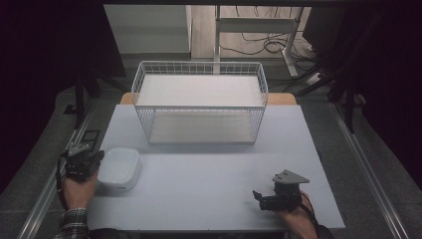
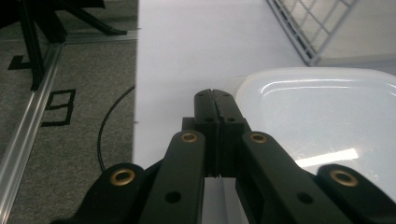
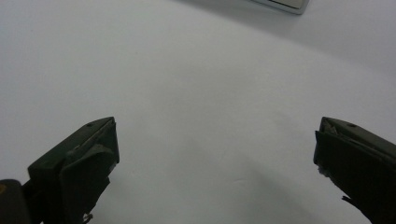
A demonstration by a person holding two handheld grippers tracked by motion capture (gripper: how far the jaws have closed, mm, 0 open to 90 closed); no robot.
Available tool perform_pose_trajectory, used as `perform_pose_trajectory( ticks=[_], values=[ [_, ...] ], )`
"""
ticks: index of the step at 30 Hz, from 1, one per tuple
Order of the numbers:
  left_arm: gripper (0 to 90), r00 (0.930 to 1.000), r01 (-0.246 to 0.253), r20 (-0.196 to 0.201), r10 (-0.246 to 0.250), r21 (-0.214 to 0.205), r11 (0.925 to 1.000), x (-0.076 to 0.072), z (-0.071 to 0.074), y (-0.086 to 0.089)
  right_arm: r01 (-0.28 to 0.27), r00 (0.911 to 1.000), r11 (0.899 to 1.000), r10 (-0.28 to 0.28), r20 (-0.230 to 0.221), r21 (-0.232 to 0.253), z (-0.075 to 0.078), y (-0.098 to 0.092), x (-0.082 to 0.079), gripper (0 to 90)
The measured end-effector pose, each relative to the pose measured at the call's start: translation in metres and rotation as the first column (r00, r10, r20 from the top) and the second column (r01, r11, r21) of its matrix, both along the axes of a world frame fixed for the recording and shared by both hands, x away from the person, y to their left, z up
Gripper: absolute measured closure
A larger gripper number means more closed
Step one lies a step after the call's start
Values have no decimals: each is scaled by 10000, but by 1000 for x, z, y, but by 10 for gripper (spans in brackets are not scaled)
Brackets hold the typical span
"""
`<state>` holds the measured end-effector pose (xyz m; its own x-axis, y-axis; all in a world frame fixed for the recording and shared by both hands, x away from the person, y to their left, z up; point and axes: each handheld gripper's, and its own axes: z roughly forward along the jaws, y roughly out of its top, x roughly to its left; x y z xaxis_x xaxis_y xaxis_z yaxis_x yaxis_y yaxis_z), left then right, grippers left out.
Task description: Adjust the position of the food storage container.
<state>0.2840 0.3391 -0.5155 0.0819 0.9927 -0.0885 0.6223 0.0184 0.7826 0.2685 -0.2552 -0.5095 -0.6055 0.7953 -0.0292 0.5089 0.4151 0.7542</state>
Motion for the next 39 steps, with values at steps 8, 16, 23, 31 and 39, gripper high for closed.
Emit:
perform_pose_trajectory(
  ticks=[8, 16, 23, 31, 39],
  values=[
    [899, 9981, 610, -73, -610, 3, 9981, 2, 2, -23, -6, 10000, 10000, 6, -28, -46, -1, 0, 0, 3],
    [899, 9892, 1457, -152, -1457, -7, 9893, 8, 4, -55, -9, 10000, 10000, 9, -68, -72, -1, 1, 0, 5],
    [899, 9763, 2158, -177, -2159, -66, 9764, 13, 6, -84, -12, 10000, 9999, 11, -97, -100, -1, 1, 0, 6],
    [899, 9501, 3105, -205, -3113, -348, 9499, 18, 7, -116, -20, 9999, 9999, 18, -119, -158, -2, 1, 0, 6],
    [899, 9436, 3308, 165, -3308, -22, 9437, 12, 16, -125, 18, 10000, 9999, -19, -86, -141, -1, 0, 0, 7]
  ],
)
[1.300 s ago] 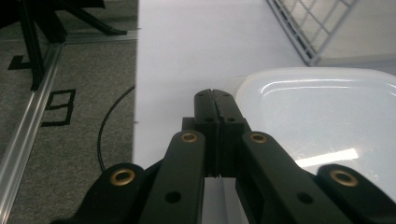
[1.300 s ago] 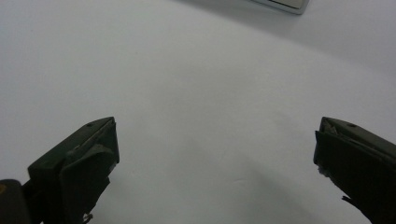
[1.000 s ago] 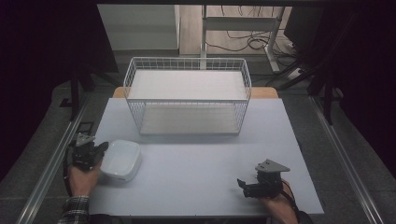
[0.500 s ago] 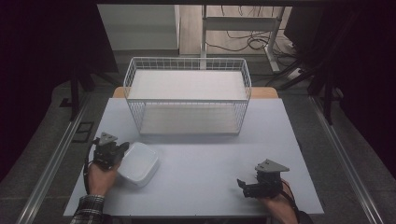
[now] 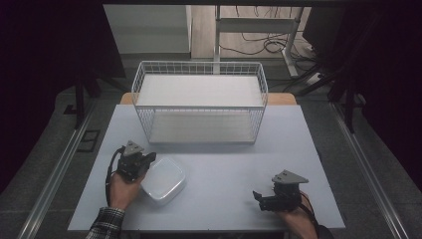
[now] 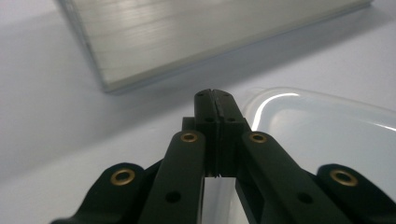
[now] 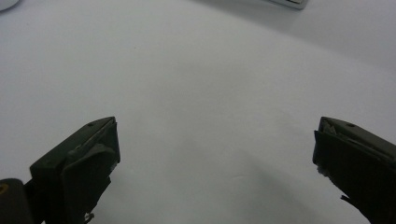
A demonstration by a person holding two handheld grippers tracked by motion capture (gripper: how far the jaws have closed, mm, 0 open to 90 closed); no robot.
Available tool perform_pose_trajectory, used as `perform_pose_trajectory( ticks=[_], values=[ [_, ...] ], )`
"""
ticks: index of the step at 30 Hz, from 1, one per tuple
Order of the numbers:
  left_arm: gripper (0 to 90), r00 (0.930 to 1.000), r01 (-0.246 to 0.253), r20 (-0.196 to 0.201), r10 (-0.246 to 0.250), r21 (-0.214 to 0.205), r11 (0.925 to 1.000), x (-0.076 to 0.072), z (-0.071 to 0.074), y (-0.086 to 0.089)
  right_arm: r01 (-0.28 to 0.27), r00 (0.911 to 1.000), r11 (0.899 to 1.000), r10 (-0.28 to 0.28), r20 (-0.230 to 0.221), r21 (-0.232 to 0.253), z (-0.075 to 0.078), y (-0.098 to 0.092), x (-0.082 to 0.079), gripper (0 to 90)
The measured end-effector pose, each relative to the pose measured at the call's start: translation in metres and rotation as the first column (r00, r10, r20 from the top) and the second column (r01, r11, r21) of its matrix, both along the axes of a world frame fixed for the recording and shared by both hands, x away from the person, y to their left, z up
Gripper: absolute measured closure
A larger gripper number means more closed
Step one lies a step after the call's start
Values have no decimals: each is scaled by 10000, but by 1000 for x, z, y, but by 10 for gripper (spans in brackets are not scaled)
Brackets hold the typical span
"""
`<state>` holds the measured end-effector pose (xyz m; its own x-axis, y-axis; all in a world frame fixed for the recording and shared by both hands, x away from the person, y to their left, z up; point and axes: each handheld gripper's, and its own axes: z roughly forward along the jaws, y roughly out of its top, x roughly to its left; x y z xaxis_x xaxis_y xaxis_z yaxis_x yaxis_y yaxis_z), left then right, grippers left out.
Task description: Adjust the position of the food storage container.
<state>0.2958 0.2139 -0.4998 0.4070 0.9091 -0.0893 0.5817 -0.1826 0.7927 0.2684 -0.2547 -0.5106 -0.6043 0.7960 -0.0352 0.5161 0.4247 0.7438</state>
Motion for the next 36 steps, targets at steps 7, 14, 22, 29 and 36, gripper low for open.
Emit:
perform_pose_trajectory(
  ticks=[7, 14, 22, 29, 36],
  values=[
    [899, 9982, -574, 168, 573, 31, 9983, -39, 1, 22, -39, 10000, 10000, 39, -10, 0, 1, 0, -1, 6],
    [898, 9973, -736, 31, 737, -140, 9972, -81, -2, 29, -13, 10000, 10000, 13, -10, -12, 1, 0, -1, 6],
    [898, 9957, -217, -903, 185, -350, 9992, -103, -23, 16, 5, 10000, 10000, -5, 17, 73, 1, 0, -1, 6],
    [897, 9954, -15, -963, 3, -128, 9999, -82, -24, 6, -66, 10000, 9988, 66, 8, 475, 1, 4, 1, 9],
    [898, 9948, 222, -982, -258, -380, 9990, -60, -26, 2, -318, 9993, 9965, 333, -188, 768, 2, 14, 6, 0]
  ],
)
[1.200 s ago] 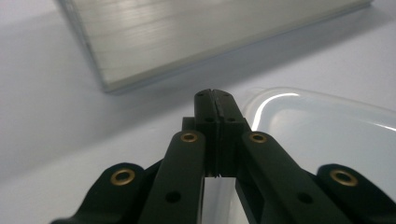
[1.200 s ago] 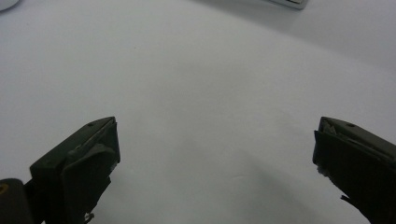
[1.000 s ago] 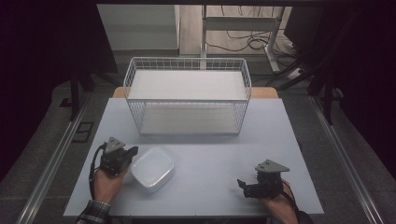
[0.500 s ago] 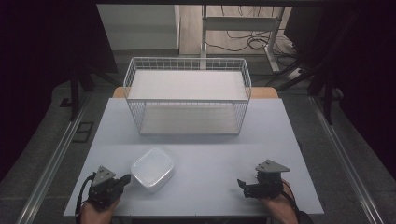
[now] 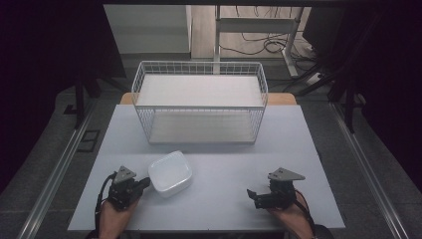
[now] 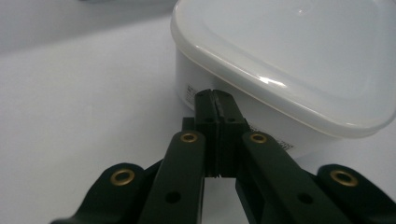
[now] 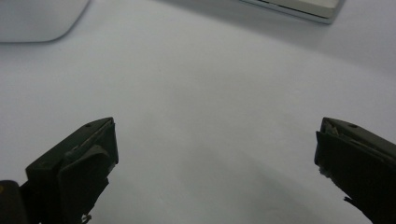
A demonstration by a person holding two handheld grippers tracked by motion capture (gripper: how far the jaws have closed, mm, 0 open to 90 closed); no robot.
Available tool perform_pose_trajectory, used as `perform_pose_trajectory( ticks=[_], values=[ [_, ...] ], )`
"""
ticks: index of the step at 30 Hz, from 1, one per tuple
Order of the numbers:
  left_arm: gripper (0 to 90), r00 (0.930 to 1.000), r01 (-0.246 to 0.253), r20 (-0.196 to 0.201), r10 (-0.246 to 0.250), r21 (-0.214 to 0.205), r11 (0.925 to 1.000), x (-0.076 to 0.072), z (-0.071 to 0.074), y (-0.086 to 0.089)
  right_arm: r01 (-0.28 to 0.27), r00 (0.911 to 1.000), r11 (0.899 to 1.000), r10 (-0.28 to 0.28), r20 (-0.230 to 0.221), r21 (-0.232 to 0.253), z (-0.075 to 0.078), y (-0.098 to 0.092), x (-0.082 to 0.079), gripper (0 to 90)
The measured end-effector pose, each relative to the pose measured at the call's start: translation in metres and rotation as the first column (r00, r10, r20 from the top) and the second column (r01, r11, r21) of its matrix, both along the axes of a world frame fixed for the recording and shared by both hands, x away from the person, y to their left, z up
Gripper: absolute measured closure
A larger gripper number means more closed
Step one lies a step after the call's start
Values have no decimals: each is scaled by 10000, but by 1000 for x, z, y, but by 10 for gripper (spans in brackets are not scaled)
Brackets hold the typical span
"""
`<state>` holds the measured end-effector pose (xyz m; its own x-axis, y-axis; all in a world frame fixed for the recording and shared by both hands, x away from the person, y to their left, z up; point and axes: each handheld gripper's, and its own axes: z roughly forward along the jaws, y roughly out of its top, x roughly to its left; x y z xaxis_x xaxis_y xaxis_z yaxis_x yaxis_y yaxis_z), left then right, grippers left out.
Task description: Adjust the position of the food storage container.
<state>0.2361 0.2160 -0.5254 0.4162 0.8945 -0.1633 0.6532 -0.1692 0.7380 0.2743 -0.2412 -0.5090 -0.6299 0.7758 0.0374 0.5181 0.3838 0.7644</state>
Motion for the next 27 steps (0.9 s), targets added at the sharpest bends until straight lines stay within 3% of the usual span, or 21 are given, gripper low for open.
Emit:
perform_pose_trajectory(
  ticks=[3, 4, 5, 9, 10, 11, 14, 15, 17, 18, 22, 27],
  values=[
    [898, 10000, 58, -35, -58, -67, 10000, 5, -1, -1, -111, 9999, 9999, 112, -130, 60, 0, 5, 3, 3],
    [898, 9999, 123, -79, -125, -180, 9998, 8, -1, -1, -260, 9991, 9995, 266, -333, 183, -1, 9, 7, 71],
    [898, 9998, 177, -79, -179, -210, 9996, 9, -2, -2, -260, 9991, 9995, 266, -333, 183, -1, 9, 7, 71],
    [897, 9991, 407, -88, -409, -264, 9988, 17, -2, -7, -738, 9942, 9963, 770, -756, 445, 3, 17, 15, 311],
    [898, 9989, 448, -102, -451, -304, 9985, 20, -2, -9, -917, 9921, 9947, 952, -813, 460, 6, 22, 20, 418],
    [898, 9986, 504, -118, -508, -304, 9983, 22, -1, -10, -917, 9921, 9947, 952, -813, 460, 6, 22, 20, 418],
    [897, 9974, 704, -101, -708, -321, 9970, 29, -1, -18, -1254, 9888, 9913, 1282, -762, 410, 10, 32, 28, 591],
    [898, 9961, 869, -89, -873, -370, 9955, 35, 0, -23, -1548, 9846, 9869, 1579, -755, 459, 12, 39, 35, 691],
    [898, 9952, 969, -82, -972, -359, 9946, 38, 0, -27, -1649, 9827, 9852, 1681, -774, 465, 13, 42, 38, 726],
    [898, 9935, 1129, -69, -1132, -398, 9928, 42, 0, -32, -1959, 9764, 9799, 1984, -858, 371, 12, 52, 45, 815],
    [898, 9888, 1493, 30, -1493, -472, 9877, 52, 1, -46, -2198, 9714, 9753, 2207, -876, 199, 10, 69, 54, 891],
    [898, 9821, 1885, 116, -1881, -581, 9804, 62, 2, -60, -2106, 9747, 9773, 2117, -714, 238, 10, 78, 59, 895]
  ],
)
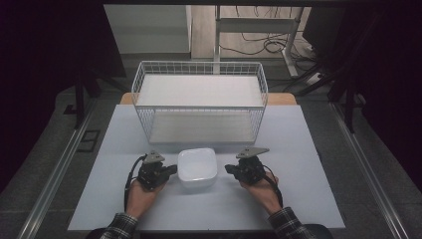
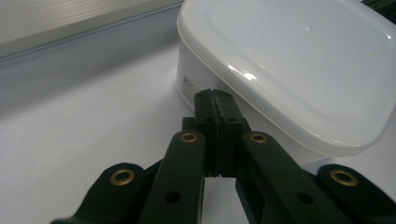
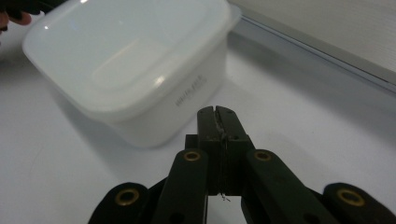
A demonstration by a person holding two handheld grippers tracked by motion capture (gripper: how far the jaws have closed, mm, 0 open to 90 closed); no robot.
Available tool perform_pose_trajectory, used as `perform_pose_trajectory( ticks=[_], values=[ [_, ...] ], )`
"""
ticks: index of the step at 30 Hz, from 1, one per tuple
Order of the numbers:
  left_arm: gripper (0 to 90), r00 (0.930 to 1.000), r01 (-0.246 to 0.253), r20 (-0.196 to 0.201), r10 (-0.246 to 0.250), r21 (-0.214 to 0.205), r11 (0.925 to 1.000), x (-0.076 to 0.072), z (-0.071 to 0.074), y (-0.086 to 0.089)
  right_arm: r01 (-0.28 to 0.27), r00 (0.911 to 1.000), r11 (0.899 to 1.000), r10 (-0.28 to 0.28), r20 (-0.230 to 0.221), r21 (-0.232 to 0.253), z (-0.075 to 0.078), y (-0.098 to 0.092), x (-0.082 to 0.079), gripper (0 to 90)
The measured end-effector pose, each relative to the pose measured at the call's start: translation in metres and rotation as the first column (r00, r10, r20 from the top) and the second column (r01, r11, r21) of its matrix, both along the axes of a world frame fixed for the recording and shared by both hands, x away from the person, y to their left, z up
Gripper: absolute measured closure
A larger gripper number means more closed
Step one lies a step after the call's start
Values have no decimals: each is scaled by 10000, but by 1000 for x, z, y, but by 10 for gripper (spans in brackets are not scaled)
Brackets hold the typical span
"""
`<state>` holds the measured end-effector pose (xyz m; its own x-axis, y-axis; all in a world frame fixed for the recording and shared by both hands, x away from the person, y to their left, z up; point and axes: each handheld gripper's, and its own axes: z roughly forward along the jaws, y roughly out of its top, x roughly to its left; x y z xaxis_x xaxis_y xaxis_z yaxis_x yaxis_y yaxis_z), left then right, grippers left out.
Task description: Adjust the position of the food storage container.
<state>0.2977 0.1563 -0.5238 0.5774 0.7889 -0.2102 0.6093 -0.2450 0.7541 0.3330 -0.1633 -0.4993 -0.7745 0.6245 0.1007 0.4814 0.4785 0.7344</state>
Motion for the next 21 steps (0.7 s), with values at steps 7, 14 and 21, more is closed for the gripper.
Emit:
perform_pose_trajectory(
  ticks=[7, 14, 21],
  values=[
    [897, 9992, 348, 210, -348, -2, 9994, 7, 1, -16, -62, 9999, 10000, 62, -92, -38, -2, -1, -7, 894],
    [879, 9985, 202, 508, -224, 426, 9989, 7, 4, -17, -126, 9998, 9999, 127, -134, 73, -1, -7, -10, 889],
    [550, 9977, -191, 664, 151, 599, 9980, 2, 7, -4, 415, 9982, 9991, -413, 434, -48, 3, -23, -11, 725]
  ],
)
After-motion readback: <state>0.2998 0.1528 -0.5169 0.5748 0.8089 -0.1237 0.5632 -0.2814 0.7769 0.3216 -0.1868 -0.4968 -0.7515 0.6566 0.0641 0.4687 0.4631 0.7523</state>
